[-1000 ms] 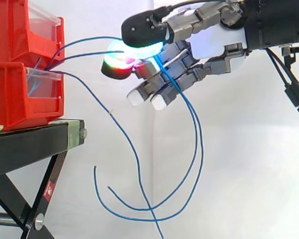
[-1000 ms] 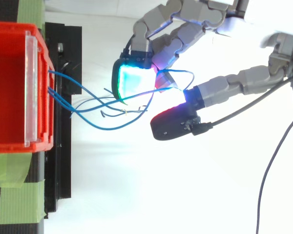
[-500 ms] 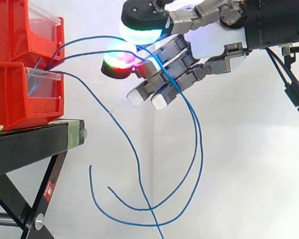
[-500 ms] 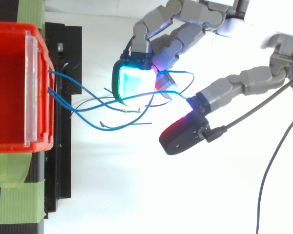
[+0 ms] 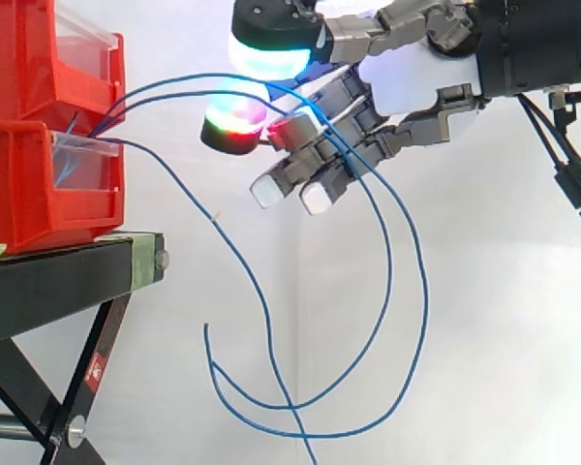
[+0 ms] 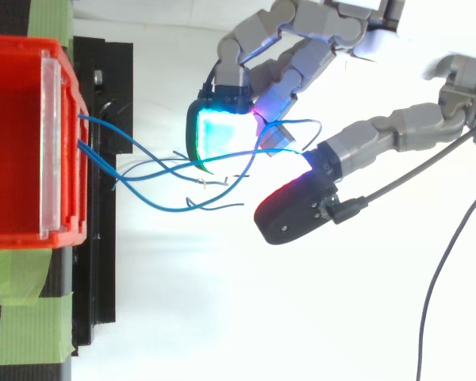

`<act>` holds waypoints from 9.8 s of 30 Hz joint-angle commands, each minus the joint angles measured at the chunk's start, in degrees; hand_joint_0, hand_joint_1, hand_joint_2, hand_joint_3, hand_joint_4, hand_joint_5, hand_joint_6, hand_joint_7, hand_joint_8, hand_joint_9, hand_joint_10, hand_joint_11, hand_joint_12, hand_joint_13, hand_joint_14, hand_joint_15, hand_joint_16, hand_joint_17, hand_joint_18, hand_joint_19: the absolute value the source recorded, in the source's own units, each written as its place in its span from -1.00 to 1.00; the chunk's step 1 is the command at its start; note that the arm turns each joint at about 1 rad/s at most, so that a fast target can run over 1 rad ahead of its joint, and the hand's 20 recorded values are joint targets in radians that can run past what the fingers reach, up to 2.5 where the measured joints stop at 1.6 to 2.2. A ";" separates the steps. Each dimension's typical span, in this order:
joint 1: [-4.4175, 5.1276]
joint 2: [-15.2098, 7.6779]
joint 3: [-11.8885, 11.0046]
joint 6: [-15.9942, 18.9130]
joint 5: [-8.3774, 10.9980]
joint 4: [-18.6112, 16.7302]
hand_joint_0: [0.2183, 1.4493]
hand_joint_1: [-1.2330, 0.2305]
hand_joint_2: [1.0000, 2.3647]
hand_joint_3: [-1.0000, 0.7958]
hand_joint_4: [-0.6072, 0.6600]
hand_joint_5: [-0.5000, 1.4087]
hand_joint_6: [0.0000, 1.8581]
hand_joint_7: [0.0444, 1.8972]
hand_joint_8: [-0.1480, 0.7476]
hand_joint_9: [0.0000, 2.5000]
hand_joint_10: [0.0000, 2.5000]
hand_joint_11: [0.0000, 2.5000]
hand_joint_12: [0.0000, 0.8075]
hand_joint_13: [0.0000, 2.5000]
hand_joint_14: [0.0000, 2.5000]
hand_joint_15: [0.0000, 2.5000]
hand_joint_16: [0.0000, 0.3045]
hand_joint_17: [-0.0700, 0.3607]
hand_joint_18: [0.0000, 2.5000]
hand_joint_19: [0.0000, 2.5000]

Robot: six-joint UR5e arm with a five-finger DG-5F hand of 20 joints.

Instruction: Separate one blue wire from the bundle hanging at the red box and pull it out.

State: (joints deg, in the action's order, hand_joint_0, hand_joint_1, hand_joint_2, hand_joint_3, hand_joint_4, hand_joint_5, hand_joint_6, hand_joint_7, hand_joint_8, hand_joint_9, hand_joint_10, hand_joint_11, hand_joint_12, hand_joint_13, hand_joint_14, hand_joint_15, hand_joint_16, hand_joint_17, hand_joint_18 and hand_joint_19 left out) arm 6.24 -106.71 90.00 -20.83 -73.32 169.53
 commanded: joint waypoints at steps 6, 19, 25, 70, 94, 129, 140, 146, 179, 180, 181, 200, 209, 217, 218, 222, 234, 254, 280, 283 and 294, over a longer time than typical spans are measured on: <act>0.00 0.01 0.00 0.00 -0.06 0.01 -0.42 -0.33 -0.99 -0.31 0.10 -0.62 -0.04 0.06 0.00 -0.10 -0.99 0.28 0.05 -0.41 -0.99 -0.45 -0.67 -0.15 -0.32 -0.45; 0.00 0.01 0.00 0.00 -0.06 0.01 -0.40 -0.33 -0.98 -0.24 0.09 -0.62 -0.04 0.08 0.00 -0.06 -0.99 0.29 0.03 -0.39 -0.99 -0.46 -0.68 -0.17 -0.30 -0.45; 0.00 -0.07 0.00 0.00 -0.06 0.01 -0.39 -0.39 -0.97 -0.16 0.08 -0.61 -0.02 0.10 0.00 -0.04 -0.99 0.30 0.03 -0.37 -0.99 -0.45 -0.68 -0.17 -0.28 -0.45; 0.00 -0.07 0.00 0.00 -0.06 0.01 -0.48 -0.45 -0.98 -0.27 0.16 -0.68 -0.02 -0.05 0.09 -0.29 -0.99 0.13 0.12 -0.57 -0.99 -0.56 -0.62 -0.08 -0.46 -0.51; 0.00 0.01 0.00 0.00 0.02 0.01 -0.43 -0.34 -0.98 -0.28 0.09 -0.62 -0.05 0.06 0.05 -0.14 -0.99 0.11 0.09 -0.46 -0.99 -0.52 -0.66 -0.13 -0.36 -0.47; 0.00 0.01 0.00 0.00 -0.06 0.10 -0.54 -0.26 -0.63 -0.06 -0.43 -0.56 -0.05 0.05 0.13 -0.11 -0.99 -0.27 0.24 -0.40 -0.99 -0.57 -0.56 0.02 -0.25 -0.55; 0.09 0.01 0.00 0.00 0.02 0.10 -0.55 -0.27 -0.60 -0.07 -0.38 -0.56 -0.06 0.10 0.11 -0.25 -0.99 -0.48 0.24 -0.43 -0.99 -0.58 -0.56 0.02 -0.29 -0.56; 0.09 -0.07 0.00 0.00 0.02 0.19 -0.55 -0.27 -0.60 -0.07 -0.38 -0.56 -0.06 0.10 0.13 -0.32 -0.99 -0.57 0.24 -0.44 -0.99 -0.60 -0.56 0.02 -0.31 -0.58; 0.09 -0.07 0.00 -0.35 -0.24 0.37 -0.56 -0.36 -0.54 -0.04 -0.35 -0.55 -0.07 0.13 0.12 -0.41 -0.99 -0.67 0.24 -0.54 -0.99 -0.64 -0.53 0.06 -0.43 -0.64; 0.09 -0.07 0.00 -0.35 -0.15 0.37 -0.56 -0.36 -0.53 -0.04 -0.35 -0.55 -0.07 0.13 0.13 -0.41 -0.99 -0.67 0.25 -0.54 -0.99 -0.64 -0.53 0.07 -0.43 -0.64; 0.09 0.01 0.00 -0.35 -0.15 0.37 -0.56 -0.36 -0.53 -0.04 -0.35 -0.55 -0.07 0.12 0.12 -0.41 -0.99 -0.67 0.25 -0.54 -0.99 -0.64 -0.53 0.06 -0.43 -0.63; 0.18 -0.07 0.00 -0.35 -0.24 0.37 -0.55 -0.38 -0.58 -0.03 -0.34 -0.55 -0.07 0.12 0.14 -0.39 -0.99 -0.66 0.24 -0.53 -0.99 -0.63 -0.54 0.06 -0.42 -0.63; 0.09 0.01 0.00 -0.35 -0.33 0.37 -0.54 -0.40 -0.61 -0.02 -0.35 -0.55 -0.07 0.12 0.14 -0.39 -0.99 -0.66 0.25 -0.52 -0.99 -0.64 -0.54 0.06 -0.40 -0.64; 0.18 -0.07 0.00 -0.35 -0.33 0.37 -0.54 -0.41 -0.63 -0.02 -0.35 -0.55 -0.07 0.12 0.14 -0.39 -0.99 -0.66 0.24 -0.52 -0.99 -0.63 -0.54 0.06 -0.40 -0.64; 0.18 -0.07 0.00 -0.35 -0.33 0.37 -0.54 -0.41 -0.63 -0.02 -0.35 -0.55 -0.07 0.13 0.15 -0.39 -0.99 -0.65 0.25 -0.52 -0.99 -0.63 -0.54 0.06 -0.40 -0.64; 0.18 0.01 0.00 -0.35 -0.33 1.24 -0.54 -0.42 -0.63 -0.01 -0.35 -0.55 -0.07 0.12 0.14 -0.38 -0.99 -0.66 0.25 -0.52 -0.99 -0.63 -0.54 0.06 -0.40 -0.64; 0.88 -0.07 0.09 -2.72 -0.77 10.03 -0.54 -0.42 -0.63 -0.01 -0.36 -0.55 -0.06 0.13 0.14 -0.38 -0.99 -0.65 0.24 -0.52 -0.99 -0.64 -0.54 0.06 -0.40 -0.64; 2.81 -0.07 9.31 1.49 -0.77 4.15 -0.53 -0.43 -0.64 0.00 -0.37 -0.55 -0.06 0.13 0.14 -0.38 -0.99 -0.66 0.24 -0.52 -0.99 -0.64 -0.54 0.06 -0.40 -0.65; 2.37 -0.07 14.94 4.04 -0.68 1.68 -0.52 -0.44 -0.66 0.00 -0.37 -0.55 -0.06 0.11 0.14 -0.38 -0.99 -0.66 0.23 -0.52 -0.99 -0.63 -0.54 0.06 -0.40 -0.64; 2.37 -0.07 16.26 4.40 -0.33 -5.87 -0.52 -0.44 -0.66 0.00 -0.37 -0.55 -0.06 0.12 0.13 -0.39 -0.99 -0.67 0.23 -0.52 -0.99 -0.64 -0.54 0.05 -0.40 -0.65; 2.73 -0.07 16.26 4.22 -0.15 -8.60 -0.52 -0.44 -0.66 0.00 -0.37 -0.55 -0.06 0.11 0.13 -0.39 -0.99 -0.67 0.23 -0.52 -0.99 -0.64 -0.54 0.05 -0.40 -0.65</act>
State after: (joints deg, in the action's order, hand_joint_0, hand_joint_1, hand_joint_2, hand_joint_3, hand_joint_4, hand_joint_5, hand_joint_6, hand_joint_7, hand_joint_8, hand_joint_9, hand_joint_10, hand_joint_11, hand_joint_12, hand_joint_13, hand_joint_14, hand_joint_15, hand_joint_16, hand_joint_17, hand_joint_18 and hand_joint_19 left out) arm 8.88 -106.77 106.24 -16.60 -73.46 161.25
